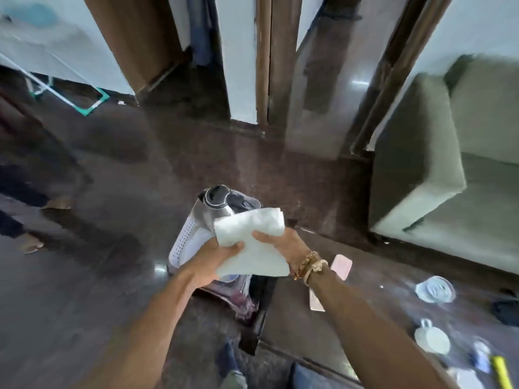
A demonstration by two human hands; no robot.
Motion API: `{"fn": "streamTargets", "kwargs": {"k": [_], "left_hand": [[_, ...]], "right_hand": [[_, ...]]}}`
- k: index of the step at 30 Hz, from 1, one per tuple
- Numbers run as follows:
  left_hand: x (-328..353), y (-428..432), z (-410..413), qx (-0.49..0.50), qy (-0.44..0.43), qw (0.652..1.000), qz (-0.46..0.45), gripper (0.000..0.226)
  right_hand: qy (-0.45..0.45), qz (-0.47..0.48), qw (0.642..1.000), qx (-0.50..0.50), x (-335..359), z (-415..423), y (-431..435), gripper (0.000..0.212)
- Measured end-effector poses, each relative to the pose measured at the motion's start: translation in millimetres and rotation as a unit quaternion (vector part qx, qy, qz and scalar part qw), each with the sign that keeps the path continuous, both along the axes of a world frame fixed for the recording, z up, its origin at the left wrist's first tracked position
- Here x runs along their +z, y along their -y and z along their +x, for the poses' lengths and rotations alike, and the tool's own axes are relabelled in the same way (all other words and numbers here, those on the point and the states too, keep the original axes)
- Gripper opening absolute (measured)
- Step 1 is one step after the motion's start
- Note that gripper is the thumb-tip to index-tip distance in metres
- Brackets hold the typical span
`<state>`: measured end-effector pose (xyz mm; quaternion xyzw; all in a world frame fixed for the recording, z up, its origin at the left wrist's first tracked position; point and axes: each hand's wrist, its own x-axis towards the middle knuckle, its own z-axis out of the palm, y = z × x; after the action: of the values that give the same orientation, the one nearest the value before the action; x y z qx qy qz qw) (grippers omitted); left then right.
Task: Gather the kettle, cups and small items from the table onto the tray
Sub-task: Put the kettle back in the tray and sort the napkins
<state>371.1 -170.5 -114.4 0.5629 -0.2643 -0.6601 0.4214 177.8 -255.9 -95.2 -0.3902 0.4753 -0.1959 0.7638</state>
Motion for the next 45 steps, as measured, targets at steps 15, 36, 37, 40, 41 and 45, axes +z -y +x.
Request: {"fn": "streamTargets", "kwargs": {"k": [15,36,37,40,41,45], "left_hand": [[27,15,-112,-0.043,-0.101,0.994,-0.015,0.053],[52,31,-226,-0.261,-0.107,0.957,0.062,0.05],[53,29,-239,-0.273,-0.111,0.954,0.064,0.05],[56,22,-281,-0.298,-0.12,0.944,0.072,0.046],[57,19,-296,-0.307,-0.119,0.941,0.08,0.041],[55,3,-354,-0.357,-0.101,0.924,0.097,0.034]], "right_hand": [[0.04,0.013,0.999,-0.011,36,-135,-12,0.036],[0.076,-0.01,0.971,-0.225,32,-260,-104,0.044],[0.086,-0.014,0.967,-0.241,31,-272,-111,0.041],[0.124,-0.018,0.95,-0.287,27,-309,-133,0.036],[0.132,-0.018,0.945,-0.298,26,-323,-141,0.037],[0.085,-0.014,0.945,-0.316,22,-379,-167,0.041]]}}
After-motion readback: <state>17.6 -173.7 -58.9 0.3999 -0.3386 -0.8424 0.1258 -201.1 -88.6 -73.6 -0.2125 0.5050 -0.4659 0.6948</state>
